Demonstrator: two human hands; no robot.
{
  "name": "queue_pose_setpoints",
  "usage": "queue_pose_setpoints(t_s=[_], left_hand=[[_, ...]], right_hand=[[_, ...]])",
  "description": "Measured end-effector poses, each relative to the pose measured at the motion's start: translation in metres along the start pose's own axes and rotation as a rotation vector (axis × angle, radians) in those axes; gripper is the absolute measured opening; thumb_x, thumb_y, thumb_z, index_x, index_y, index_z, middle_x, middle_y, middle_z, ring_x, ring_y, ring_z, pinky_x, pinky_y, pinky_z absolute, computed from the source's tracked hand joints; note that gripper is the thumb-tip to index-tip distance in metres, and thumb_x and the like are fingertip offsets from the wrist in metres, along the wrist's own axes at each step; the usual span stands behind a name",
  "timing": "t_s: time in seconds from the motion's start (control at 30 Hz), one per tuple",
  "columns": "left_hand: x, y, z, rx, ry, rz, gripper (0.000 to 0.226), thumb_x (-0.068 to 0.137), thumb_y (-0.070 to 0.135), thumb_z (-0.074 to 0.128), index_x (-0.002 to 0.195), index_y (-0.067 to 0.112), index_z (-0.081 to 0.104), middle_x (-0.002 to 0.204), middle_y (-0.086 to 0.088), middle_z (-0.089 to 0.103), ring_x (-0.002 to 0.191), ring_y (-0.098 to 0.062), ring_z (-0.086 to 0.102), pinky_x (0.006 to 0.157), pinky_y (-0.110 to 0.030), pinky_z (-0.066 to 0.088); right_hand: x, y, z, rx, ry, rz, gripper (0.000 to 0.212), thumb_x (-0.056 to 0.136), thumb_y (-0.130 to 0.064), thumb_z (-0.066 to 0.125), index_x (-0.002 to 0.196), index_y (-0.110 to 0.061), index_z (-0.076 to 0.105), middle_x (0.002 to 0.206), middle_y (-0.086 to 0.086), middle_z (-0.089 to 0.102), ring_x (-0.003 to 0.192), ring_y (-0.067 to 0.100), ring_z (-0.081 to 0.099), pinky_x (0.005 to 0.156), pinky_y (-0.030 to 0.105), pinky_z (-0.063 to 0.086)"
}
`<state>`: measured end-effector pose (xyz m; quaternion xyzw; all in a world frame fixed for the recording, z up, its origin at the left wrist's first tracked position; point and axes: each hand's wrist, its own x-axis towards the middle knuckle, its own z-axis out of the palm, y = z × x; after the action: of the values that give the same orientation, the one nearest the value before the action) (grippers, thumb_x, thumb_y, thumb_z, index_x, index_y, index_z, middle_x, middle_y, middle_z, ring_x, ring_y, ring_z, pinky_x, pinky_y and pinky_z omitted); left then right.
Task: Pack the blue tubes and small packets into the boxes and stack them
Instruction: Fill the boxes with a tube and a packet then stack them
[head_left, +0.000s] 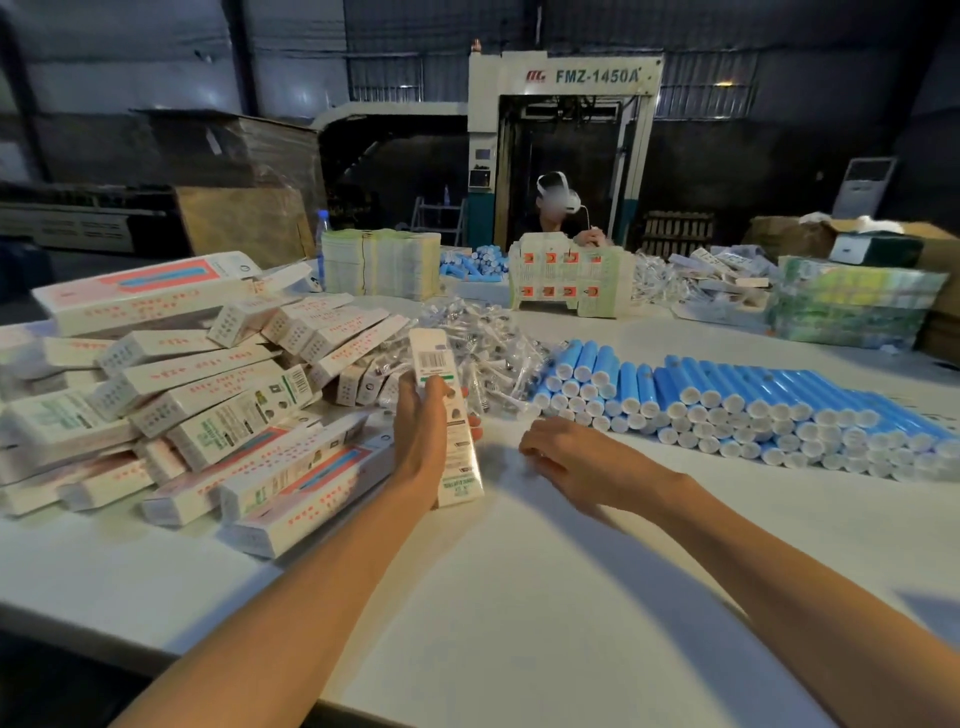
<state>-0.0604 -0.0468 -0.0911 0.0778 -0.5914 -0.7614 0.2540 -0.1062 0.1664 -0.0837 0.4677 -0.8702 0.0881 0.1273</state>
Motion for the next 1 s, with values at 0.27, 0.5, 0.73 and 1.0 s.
queue_pose_setpoints(t_s=[0.27, 0.5, 0.73, 1.0], left_hand=[[-0.041, 0.003, 0.030, -0.006, -0.512, 0.014, 0.047, 0.099, 0.027, 0.071, 0.142, 0.027, 0.052, 0.126, -0.009, 0.076, 0.101, -0.044, 0.077, 0.088, -0.055, 0.063], [-0.065, 0.013, 0.041, -0.060, -0.666, -0.014, 0.045, 0.093, 0.030, 0.083, 0.133, 0.027, 0.062, 0.125, -0.017, 0.074, 0.102, -0.050, 0.075, 0.089, -0.055, 0.063], [-0.068, 0.016, 0.041, -0.088, -0.694, -0.014, 0.043, 0.098, 0.020, 0.077, 0.137, 0.022, 0.058, 0.127, -0.020, 0.073, 0.107, -0.050, 0.074, 0.092, -0.053, 0.063], [-0.067, 0.017, 0.039, -0.043, -0.691, 0.008, 0.047, 0.097, 0.023, 0.078, 0.139, 0.022, 0.056, 0.127, -0.017, 0.074, 0.111, -0.045, 0.074, 0.094, -0.055, 0.062]], right_hand=[[-0.023, -0.006, -0.075, 0.690, 0.718, 0.348, 0.041, 0.098, -0.003, 0.066, 0.132, -0.015, 0.048, 0.092, 0.007, 0.072, 0.085, 0.017, 0.071, 0.077, 0.028, 0.060], [-0.014, -0.031, -0.125, 0.831, 0.892, 0.268, 0.030, 0.095, -0.011, 0.073, 0.122, -0.011, 0.059, 0.097, 0.003, 0.075, 0.085, 0.015, 0.075, 0.075, 0.023, 0.060], [-0.006, -0.035, -0.123, 0.783, 0.631, 0.290, 0.030, 0.095, -0.008, 0.071, 0.120, -0.011, 0.057, 0.099, 0.008, 0.072, 0.083, 0.017, 0.075, 0.072, 0.027, 0.062], [-0.009, -0.039, -0.108, 0.428, 0.500, 0.275, 0.011, 0.097, -0.021, 0.070, 0.106, -0.014, 0.070, 0.108, -0.010, 0.063, 0.103, 0.008, 0.056, 0.083, 0.019, 0.043]])
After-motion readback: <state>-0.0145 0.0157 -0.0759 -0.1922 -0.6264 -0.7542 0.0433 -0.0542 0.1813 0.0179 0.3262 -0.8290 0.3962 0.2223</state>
